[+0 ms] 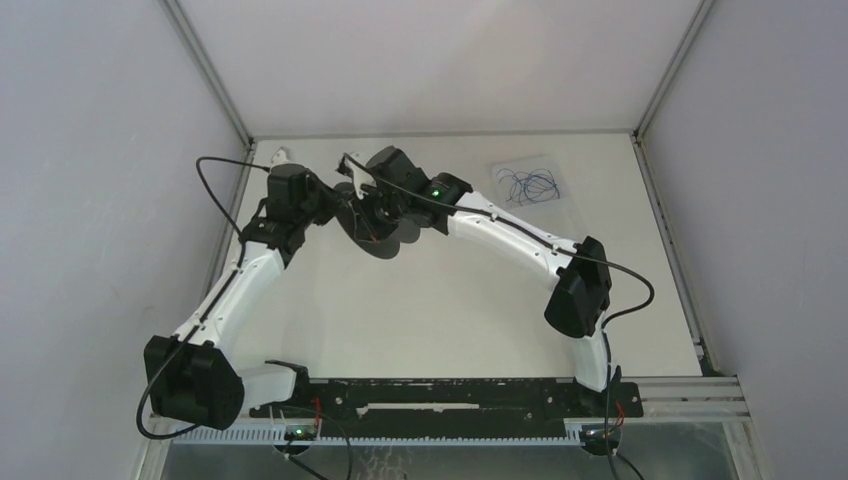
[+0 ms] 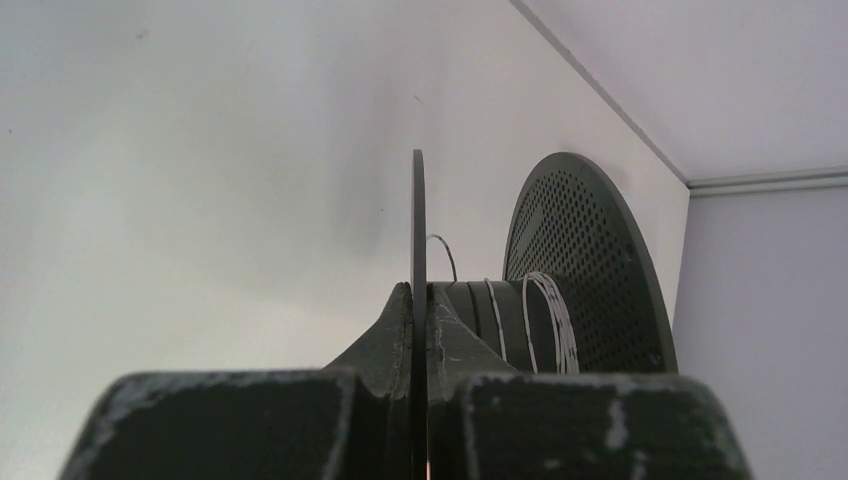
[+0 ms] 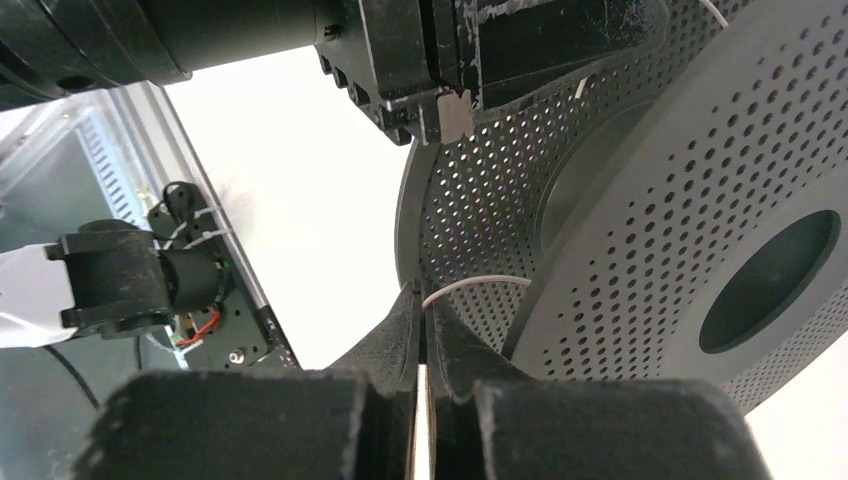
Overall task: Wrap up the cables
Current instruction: Wrap the cable around the cable reel.
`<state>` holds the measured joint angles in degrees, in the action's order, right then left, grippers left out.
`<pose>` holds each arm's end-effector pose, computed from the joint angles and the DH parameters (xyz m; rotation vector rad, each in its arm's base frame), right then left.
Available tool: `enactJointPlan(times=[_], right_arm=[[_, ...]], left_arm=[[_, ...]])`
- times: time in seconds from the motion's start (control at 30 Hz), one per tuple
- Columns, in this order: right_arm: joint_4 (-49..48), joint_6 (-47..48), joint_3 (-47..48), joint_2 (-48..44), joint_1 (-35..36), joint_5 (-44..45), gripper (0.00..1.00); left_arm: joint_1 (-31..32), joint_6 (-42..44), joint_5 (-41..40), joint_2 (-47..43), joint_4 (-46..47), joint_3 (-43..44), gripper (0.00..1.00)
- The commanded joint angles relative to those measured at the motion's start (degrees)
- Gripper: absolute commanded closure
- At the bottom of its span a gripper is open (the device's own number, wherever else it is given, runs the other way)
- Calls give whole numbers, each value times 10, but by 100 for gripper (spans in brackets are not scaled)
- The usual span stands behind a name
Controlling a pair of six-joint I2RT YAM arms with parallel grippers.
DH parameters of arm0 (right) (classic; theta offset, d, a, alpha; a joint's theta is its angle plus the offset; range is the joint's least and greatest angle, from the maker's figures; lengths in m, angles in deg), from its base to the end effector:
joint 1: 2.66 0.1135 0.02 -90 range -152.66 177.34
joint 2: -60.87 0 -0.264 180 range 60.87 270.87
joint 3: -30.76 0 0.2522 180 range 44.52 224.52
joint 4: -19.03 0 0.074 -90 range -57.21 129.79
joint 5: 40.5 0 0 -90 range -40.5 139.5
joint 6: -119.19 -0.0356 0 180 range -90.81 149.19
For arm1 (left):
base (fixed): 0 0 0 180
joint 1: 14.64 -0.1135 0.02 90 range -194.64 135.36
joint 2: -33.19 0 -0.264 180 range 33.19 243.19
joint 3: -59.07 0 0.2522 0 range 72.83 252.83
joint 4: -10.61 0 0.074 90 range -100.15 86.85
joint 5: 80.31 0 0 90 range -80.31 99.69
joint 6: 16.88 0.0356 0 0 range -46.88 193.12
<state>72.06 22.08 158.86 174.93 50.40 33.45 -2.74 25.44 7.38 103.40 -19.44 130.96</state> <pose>0.2664 0.3707 0.3477 -1.0698 2.1158 0.8543 0.2734 -0.0562 0.3172 -0.6755 2.0098 -0.5912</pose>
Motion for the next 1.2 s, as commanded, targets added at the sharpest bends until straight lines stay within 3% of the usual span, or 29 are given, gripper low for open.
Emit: enactJointPlan(times=[0.0,0.33,0.67,1.17], right_arm=[[-21,13,-11,-33,8,68,95],[-41,-5,-47,-38,14,83,90],[-26,21,-27,-54,14,65,68],[-10,38,-28,-59,14,31,48]], left_arm=[[-11,-52,64,-18,66,-17,100],[-46,-91,113,-46,103,-49,100],[-56,-82,106,-54,103,-51,100],[-71,-102,132,-48,109,-47,100]])
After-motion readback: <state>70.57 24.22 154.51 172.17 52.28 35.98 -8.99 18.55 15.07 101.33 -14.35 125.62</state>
